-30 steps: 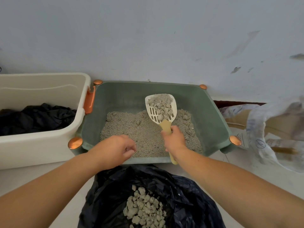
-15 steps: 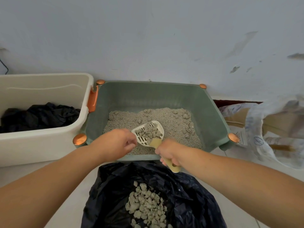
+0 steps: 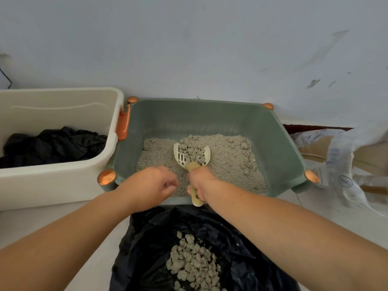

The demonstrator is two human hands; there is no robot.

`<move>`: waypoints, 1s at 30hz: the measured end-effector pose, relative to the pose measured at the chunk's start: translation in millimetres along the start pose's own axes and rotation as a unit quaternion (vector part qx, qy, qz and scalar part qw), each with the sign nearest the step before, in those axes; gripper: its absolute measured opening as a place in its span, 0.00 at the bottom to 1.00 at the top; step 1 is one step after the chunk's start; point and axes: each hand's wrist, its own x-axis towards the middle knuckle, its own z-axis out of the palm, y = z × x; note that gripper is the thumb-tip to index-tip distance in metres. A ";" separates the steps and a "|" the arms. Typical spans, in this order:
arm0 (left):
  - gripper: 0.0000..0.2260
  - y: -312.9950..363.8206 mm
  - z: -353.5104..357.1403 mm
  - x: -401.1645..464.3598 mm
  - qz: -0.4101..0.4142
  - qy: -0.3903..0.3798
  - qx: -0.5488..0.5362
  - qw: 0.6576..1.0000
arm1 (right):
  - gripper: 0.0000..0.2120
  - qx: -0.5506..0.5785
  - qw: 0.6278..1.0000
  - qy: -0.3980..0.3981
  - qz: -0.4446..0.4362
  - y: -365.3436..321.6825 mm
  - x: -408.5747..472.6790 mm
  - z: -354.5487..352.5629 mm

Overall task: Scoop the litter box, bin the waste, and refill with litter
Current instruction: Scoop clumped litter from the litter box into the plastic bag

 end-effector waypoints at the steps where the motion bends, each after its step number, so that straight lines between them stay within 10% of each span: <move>1: 0.10 -0.4 0.4 0.4 0.000 0.001 0.000 1.000 | 0.19 -0.004 1.000 0.010 -0.001 -0.2 4.3 -0.4; 30: 0.10 -3.7 2.8 1.8 -0.011 -0.014 -0.009 1.000 | 0.11 -0.015 0.980 0.149 -0.128 19.0 21.6 -13.9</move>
